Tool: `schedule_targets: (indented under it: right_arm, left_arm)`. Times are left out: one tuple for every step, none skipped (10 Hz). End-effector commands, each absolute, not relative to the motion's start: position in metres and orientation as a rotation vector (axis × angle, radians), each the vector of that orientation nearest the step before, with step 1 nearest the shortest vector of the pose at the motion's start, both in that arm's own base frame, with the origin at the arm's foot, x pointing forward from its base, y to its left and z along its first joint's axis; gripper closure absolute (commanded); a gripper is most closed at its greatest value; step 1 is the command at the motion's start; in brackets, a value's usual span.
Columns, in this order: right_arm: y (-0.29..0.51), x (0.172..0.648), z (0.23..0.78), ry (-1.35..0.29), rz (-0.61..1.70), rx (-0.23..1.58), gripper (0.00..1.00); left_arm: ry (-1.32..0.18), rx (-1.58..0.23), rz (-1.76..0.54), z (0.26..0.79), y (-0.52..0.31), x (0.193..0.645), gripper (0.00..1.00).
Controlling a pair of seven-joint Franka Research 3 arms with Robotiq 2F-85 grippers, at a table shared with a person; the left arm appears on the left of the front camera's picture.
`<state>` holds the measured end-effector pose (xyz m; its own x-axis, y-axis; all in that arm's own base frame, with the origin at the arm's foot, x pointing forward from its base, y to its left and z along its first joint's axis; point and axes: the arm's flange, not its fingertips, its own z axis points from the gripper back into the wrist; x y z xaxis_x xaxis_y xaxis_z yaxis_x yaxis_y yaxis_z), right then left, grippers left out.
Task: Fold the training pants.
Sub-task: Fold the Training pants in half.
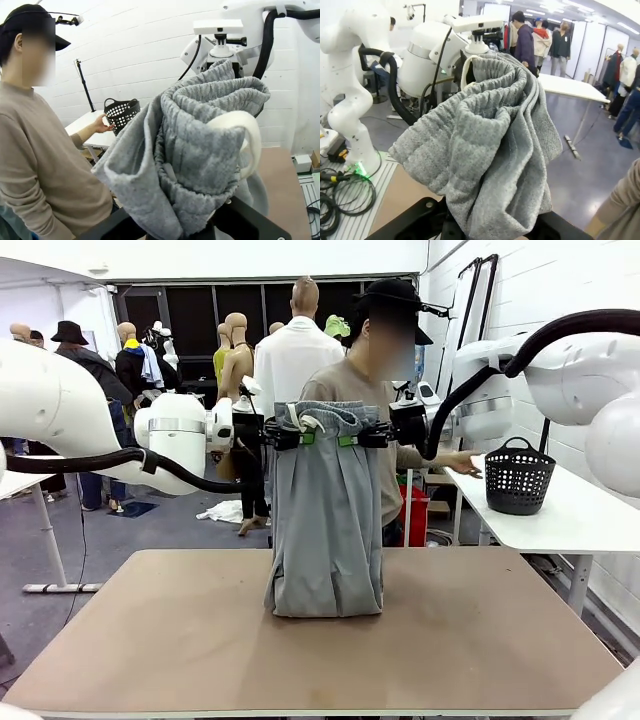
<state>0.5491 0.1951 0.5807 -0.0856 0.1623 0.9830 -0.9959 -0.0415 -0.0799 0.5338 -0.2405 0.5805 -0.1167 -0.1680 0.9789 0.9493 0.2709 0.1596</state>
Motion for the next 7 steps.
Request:
schedule_targets:
  right_arm:
    - [0.201, 0.585, 0.596, -1.126, 1.408, 1.047, 1.0]
    - [0.203, 0.599, 0.604, -1.137, 1.42, 1.03, 1.0]
    - [0.207, 0.612, 0.614, -1.161, 1.44, 1.013, 1.0]
    - [0.212, 0.621, 0.624, -1.175, 1.461, 0.996, 1.0]
    - [0.214, 0.631, 0.632, -1.196, 1.478, 0.967, 1.0]
    - [0.218, 0.642, 0.64, -1.222, 1.489, 0.935, 1.0]
    - [0.219, 0.649, 0.648, -1.247, 1.496, 0.902, 1.0]
  left_arm:
    - [-1.318, -0.774, -1.173, 0.599, -0.249, 0.563, 1.0]
    - [-1.315, -0.745, -1.182, 0.611, -0.253, 0.574, 1.0]
    - [-1.311, -0.714, -1.197, 0.623, -0.256, 0.587, 1.0]
    - [-1.316, -0.682, -1.199, 0.635, -0.257, 0.597, 1.0]
    - [-1.338, -0.658, -1.196, 0.645, -0.256, 0.608, 1.0]
    - [-1.36, -0.64, -1.196, 0.653, -0.254, 0.62, 1.0]
    - [-1.37, -0.622, -1.183, 0.657, -0.255, 0.628, 1.0]
